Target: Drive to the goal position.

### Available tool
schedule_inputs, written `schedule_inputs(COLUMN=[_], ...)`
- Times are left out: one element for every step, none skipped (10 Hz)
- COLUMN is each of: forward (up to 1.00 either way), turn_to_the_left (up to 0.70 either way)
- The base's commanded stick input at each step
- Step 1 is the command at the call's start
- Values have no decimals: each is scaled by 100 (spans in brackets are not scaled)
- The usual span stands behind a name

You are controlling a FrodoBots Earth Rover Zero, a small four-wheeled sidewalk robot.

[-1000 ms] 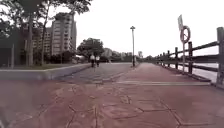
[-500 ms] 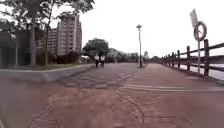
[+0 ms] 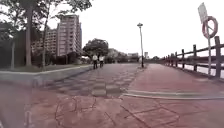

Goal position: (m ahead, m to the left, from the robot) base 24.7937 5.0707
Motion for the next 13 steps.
schedule_inputs(forward=[100, 100, 100, 100, 100, 100, 100, 100, 100, 100, 100, 100, 100], turn_to_the_left=[0, 0, 0, 0, 0, 0, -13, -30, -1, 0, 0, 0, 0])
